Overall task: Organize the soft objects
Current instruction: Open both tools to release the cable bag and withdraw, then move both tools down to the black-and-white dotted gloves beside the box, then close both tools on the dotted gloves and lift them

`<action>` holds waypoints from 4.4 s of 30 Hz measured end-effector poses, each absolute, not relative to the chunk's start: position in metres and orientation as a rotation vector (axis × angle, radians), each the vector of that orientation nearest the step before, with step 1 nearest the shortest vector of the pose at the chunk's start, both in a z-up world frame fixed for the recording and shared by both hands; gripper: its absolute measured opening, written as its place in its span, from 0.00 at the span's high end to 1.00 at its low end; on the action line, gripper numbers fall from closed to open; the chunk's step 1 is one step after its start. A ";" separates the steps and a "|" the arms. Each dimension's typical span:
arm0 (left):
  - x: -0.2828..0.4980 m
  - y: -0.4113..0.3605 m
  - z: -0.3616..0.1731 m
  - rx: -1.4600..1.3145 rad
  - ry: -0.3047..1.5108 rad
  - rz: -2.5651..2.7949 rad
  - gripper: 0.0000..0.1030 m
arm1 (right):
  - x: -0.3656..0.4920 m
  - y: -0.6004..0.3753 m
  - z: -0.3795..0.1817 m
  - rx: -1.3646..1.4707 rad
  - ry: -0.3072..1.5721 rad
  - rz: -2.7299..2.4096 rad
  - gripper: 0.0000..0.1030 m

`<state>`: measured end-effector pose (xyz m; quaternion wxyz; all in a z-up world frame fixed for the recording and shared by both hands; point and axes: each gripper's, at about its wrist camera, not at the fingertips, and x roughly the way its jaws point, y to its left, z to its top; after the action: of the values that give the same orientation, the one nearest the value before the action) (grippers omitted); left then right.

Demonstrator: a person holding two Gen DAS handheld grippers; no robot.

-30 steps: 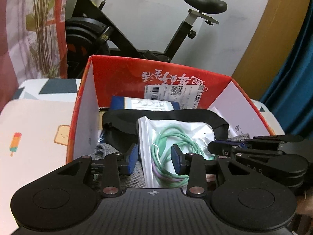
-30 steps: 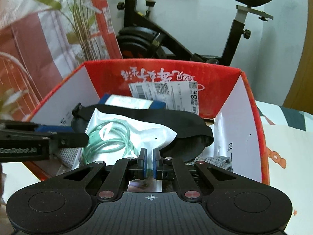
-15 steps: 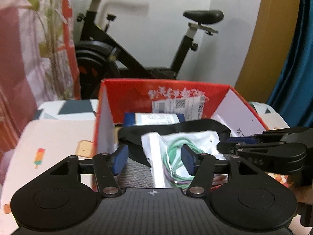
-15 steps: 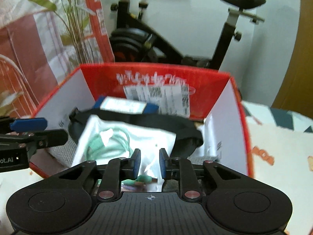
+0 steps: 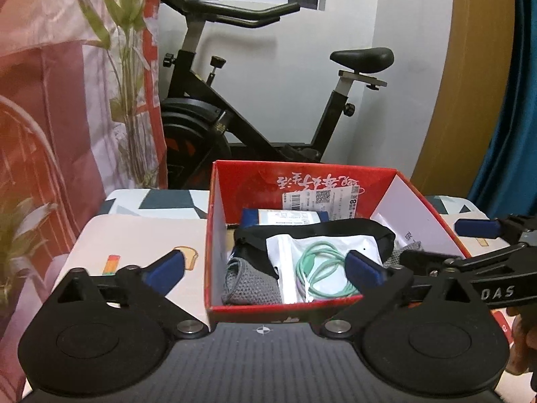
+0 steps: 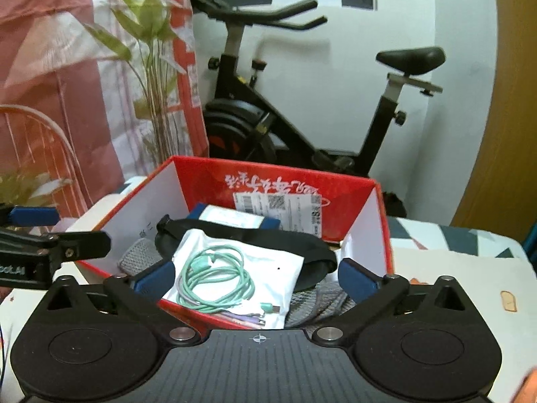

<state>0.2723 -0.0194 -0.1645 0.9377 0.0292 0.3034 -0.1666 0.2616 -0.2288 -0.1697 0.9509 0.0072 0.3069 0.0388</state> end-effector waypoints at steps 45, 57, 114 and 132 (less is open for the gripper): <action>0.162 0.007 -0.233 0.049 0.625 -0.205 0.00 | 0.131 -0.285 -0.263 0.183 0.590 -0.002 0.00; 0.163 0.004 -0.248 0.027 0.656 -0.209 0.01 | 0.133 -0.294 -0.282 0.188 0.616 -0.029 0.00; 0.232 -0.032 -0.293 -0.076 0.804 -0.410 0.89 | 0.177 -0.261 -0.281 0.064 0.650 0.136 0.15; 0.219 0.028 -0.295 -0.130 0.814 -0.316 0.88 | 0.207 -0.220 -0.302 0.132 0.754 0.280 0.32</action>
<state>0.2193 0.0276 -0.2947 0.9041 -0.0631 0.3941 -0.1529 0.2068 -0.2196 -0.3019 0.9181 0.0643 0.3667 0.1359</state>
